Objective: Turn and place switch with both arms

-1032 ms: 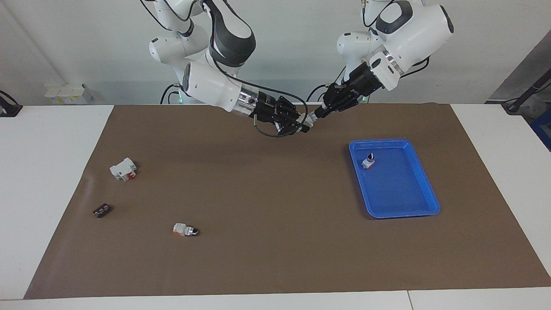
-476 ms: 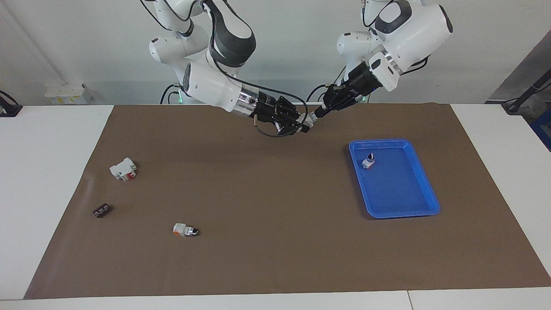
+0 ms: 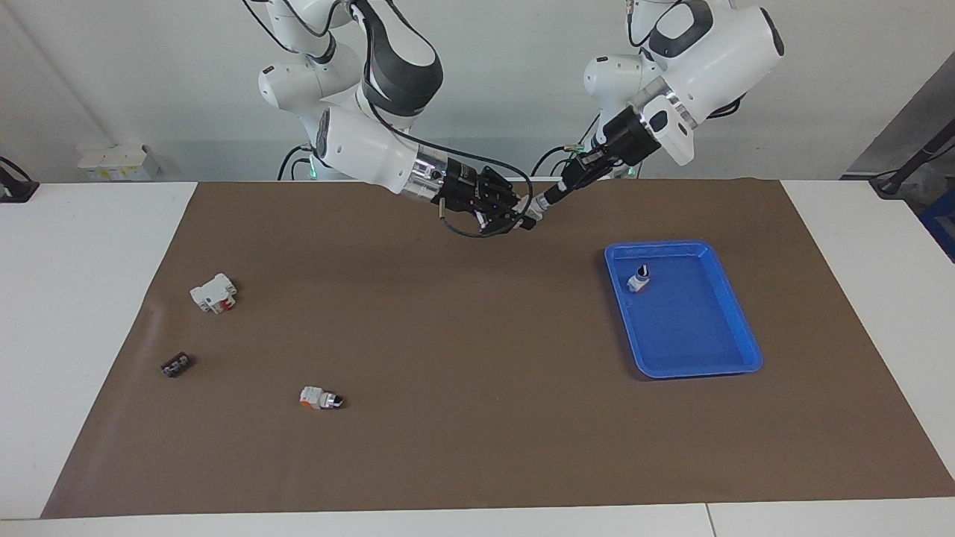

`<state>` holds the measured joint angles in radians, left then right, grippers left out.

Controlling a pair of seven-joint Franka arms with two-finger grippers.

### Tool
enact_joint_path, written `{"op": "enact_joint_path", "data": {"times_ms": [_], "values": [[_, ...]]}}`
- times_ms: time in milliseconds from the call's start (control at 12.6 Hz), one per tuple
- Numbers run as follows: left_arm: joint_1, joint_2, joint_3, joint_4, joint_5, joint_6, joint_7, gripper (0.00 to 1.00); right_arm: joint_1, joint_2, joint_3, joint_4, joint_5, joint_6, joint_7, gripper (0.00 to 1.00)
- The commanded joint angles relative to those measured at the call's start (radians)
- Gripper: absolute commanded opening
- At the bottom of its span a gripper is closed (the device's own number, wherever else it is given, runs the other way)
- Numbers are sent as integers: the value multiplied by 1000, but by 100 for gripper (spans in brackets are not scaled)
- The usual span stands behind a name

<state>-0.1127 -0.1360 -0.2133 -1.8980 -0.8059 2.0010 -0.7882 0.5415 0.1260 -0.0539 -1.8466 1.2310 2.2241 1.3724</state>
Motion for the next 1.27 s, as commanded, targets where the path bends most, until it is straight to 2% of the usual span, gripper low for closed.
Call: {"op": "enact_joint_path", "data": {"times_ms": [0,476,1190], "values": [[-10,12,-38,16,5,59,-239,0,-2,-16,5,-8,4,8,-16,0],[-10,32,-78,16,7,241,-839,0,-2,-16,5,-8,4,8,-15,0],[-12,36,-87,14,20,243,-1383,0,-2,-16,5,-8,4,8,-12,0]]}}
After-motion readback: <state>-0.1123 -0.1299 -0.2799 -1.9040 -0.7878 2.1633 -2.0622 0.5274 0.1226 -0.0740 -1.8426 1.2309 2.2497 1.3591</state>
